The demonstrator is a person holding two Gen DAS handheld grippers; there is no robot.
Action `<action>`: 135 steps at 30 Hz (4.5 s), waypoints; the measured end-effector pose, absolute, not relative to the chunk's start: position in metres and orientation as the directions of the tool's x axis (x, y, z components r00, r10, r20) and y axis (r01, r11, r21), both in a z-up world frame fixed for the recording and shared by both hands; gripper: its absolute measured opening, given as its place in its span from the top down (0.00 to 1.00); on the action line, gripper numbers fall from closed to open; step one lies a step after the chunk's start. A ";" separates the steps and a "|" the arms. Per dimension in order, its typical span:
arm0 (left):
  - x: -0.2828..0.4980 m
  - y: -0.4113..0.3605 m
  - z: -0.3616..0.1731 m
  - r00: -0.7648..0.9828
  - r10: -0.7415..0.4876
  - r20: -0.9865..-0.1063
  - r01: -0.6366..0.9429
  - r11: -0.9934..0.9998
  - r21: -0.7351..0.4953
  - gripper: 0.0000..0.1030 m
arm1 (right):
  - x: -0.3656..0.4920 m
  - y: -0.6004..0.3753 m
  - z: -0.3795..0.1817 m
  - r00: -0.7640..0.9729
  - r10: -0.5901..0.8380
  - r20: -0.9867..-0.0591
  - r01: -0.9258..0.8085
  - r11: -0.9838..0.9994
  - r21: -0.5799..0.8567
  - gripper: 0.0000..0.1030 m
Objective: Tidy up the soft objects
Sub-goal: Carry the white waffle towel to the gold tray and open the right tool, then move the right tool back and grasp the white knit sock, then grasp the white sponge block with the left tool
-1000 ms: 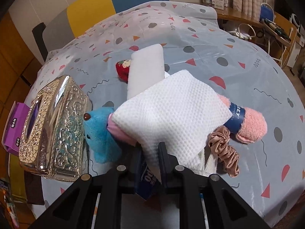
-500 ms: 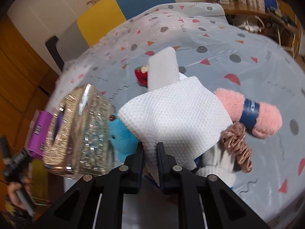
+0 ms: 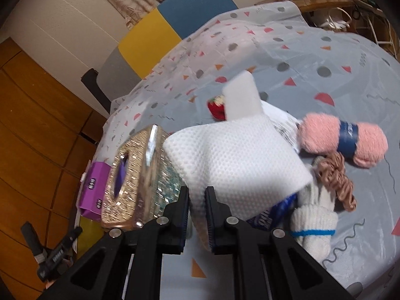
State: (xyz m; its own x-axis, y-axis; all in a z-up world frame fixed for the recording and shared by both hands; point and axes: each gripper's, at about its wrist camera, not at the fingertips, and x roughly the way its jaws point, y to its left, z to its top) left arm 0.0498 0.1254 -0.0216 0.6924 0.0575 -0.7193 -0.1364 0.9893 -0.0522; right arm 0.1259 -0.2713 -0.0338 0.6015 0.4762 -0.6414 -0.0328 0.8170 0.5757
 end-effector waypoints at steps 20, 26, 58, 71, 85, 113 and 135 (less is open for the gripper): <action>0.022 0.143 -0.023 0.694 0.075 -0.716 -0.177 0.982 -0.069 0.13 | 0.142 -0.158 0.059 0.599 0.603 -0.526 -0.338 0.787 0.516 0.92; 0.016 0.161 -0.020 0.700 0.104 -0.706 -0.224 0.971 -0.079 0.13 | 0.135 -0.110 0.092 0.547 0.699 -0.462 -0.469 0.712 0.522 0.93; -0.011 0.217 0.002 0.732 0.224 -0.644 -0.381 0.918 -0.114 0.10 | 0.056 0.048 -0.032 0.319 0.530 -0.786 -0.685 0.702 0.196 0.62; -0.013 0.174 0.015 0.768 0.157 -0.621 -0.254 0.965 -0.070 0.08 | 0.046 -0.028 0.003 0.528 0.474 -0.705 -0.578 0.809 0.111 0.60; -0.008 0.130 0.013 0.767 0.088 -0.635 -0.125 0.992 -0.014 0.08 | 0.062 -0.139 0.009 0.659 0.325 -0.678 -0.328 0.936 0.130 0.60; 0.047 -0.044 0.071 0.720 -0.315 -0.618 0.421 0.907 0.028 0.03 | 0.060 -0.364 -0.018 0.753 0.063 -0.655 0.316 0.839 0.444 0.58; 0.264 -0.215 -0.025 0.408 -0.262 -0.875 0.301 0.943 -0.143 0.00 | 0.061 -0.380 -0.031 0.780 0.232 -0.581 0.225 0.762 0.607 0.51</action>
State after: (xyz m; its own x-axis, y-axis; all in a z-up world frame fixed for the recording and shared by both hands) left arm 0.2636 -0.2146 -0.0246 0.4076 -0.2624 -0.8747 0.3006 0.9430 -0.1428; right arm 0.0613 -0.3797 -0.0306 0.7804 0.2315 -0.5809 0.2252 0.7625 0.6065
